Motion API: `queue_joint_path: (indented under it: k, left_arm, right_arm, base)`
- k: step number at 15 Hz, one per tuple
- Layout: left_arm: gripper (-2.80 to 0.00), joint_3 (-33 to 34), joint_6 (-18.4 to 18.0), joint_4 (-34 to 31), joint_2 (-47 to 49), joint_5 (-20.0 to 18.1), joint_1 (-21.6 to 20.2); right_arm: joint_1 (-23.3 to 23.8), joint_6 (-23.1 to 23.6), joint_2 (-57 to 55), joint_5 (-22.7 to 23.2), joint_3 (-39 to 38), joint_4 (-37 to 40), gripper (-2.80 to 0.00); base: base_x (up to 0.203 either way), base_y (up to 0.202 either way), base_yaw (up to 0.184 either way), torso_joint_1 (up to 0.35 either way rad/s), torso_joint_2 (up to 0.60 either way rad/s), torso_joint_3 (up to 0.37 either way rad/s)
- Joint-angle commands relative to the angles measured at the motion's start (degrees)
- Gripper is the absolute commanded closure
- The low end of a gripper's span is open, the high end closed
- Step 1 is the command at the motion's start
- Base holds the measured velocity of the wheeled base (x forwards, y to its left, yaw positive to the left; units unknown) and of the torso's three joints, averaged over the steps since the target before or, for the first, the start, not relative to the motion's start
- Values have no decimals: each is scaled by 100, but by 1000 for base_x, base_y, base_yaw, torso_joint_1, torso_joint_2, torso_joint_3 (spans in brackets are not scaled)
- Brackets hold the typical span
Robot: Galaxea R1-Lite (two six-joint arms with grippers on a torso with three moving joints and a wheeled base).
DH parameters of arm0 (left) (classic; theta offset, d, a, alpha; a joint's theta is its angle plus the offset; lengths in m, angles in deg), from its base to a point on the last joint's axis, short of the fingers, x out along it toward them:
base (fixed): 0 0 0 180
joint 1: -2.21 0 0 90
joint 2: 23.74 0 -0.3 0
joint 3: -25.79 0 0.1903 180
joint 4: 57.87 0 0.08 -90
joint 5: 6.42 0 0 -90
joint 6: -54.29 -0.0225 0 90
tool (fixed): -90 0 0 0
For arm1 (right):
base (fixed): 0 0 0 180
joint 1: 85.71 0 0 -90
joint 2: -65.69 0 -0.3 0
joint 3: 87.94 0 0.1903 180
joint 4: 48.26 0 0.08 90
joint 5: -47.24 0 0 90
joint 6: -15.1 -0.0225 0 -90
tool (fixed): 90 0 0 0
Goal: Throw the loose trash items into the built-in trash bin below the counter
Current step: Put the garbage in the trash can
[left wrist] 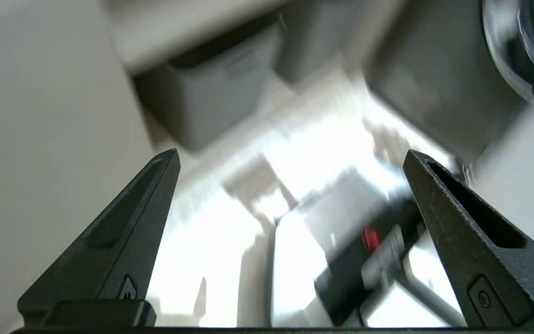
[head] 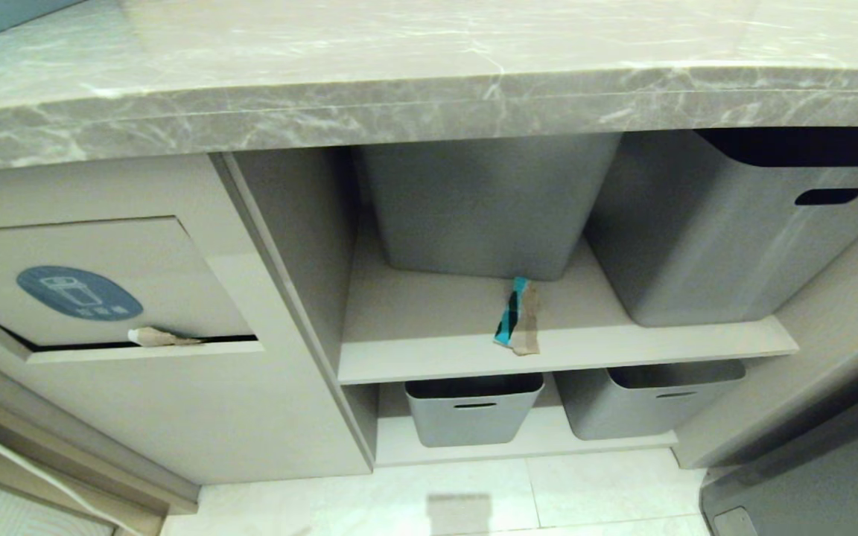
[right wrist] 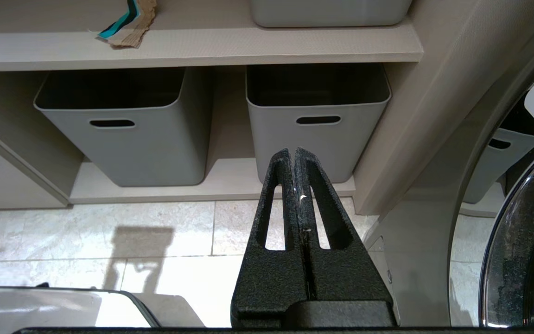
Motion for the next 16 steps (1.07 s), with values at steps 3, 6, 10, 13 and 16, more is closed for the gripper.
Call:
queue_joint_path:
  k: [3,6,10,13,16]
  left_arm:
    - [-280,7,368,-197,-324,1187,39]
    - [-280,14,1732,-225,-1292,2503,42]
    - [-280,24,1745,-370,-1360,3465,95]
    - [-280,21,1676,-361,-1363,3546,95]
    - [0,24,1422,-516,-1360,4151,95]
  right_arm:
    - [-5,2,6,11,0,-1,0]
    - [-5,-6,6,2,0,-1,0]
    - [-5,2,6,2,0,-1,0]
    - [-5,2,6,2,0,-1,0]
    - [-5,2,6,2,0,-1,0]
  base:
    - [0,0,0,0,0,0]
    - [0,0,0,0,0,0]
    - [0,0,0,0,0,0]
    - [0,0,0,0,0,0]
    - [0,0,0,0,0,0]
